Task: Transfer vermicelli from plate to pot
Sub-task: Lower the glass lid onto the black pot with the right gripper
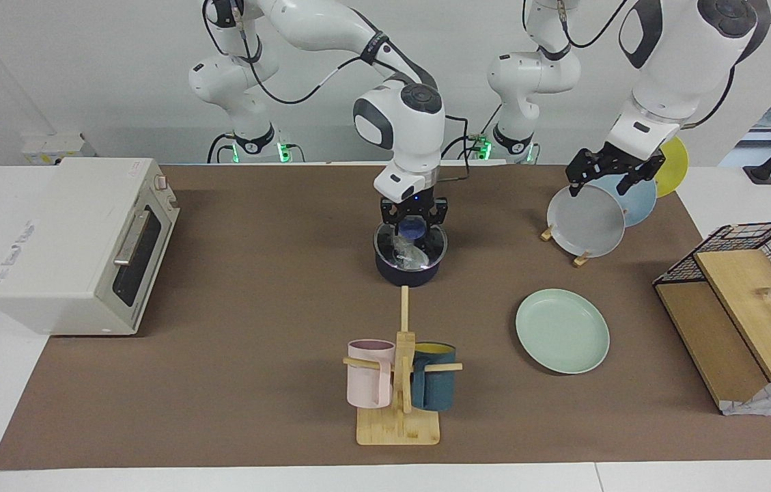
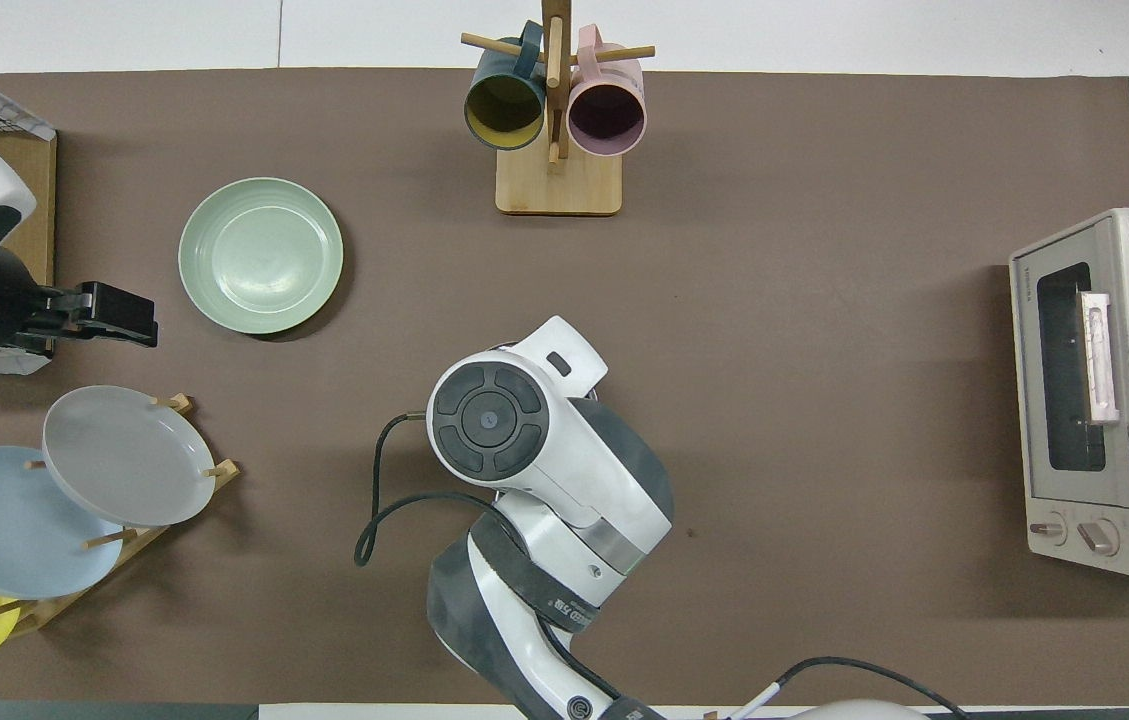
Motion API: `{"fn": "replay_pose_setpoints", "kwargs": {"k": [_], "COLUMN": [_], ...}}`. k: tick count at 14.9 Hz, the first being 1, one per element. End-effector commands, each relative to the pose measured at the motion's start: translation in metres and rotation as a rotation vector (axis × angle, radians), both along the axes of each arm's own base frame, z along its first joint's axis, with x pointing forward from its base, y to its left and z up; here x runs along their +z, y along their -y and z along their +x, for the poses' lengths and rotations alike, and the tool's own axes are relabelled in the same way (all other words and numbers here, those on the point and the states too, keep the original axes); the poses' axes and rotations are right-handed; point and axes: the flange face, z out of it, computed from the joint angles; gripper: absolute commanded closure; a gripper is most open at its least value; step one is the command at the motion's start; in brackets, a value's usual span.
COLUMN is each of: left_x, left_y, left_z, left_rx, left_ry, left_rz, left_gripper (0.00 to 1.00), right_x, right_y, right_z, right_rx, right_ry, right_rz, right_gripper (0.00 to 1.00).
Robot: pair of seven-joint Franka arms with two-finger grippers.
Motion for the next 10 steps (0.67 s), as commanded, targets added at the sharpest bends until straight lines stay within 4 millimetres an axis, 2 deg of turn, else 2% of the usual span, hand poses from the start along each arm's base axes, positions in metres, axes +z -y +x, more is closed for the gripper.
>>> {"fn": "replay_pose_setpoints", "kwargs": {"k": [1, 7, 10], "left_x": [0.004, 0.003, 0.004], "left_y": [-0.003, -0.003, -0.002], "left_z": [-0.006, -0.006, -0.006], "left_rx": [0.005, 0.005, 0.004], "left_ry": [0.014, 0.013, 0.014], "left_rz": [0.021, 0.021, 0.021], "left_gripper": [0.0, 0.0, 0.0], "right_x": [0.015, 0.057, 0.09], "right_y": [0.001, 0.018, 0.053], "right_z": [0.004, 0.015, 0.024], "right_rx": [-0.026, -0.051, -0.047], "right_ry": [0.007, 0.01, 0.011], "right_rz": [0.002, -0.007, -0.014], "right_gripper": [0.0, 0.0, 0.0]}}
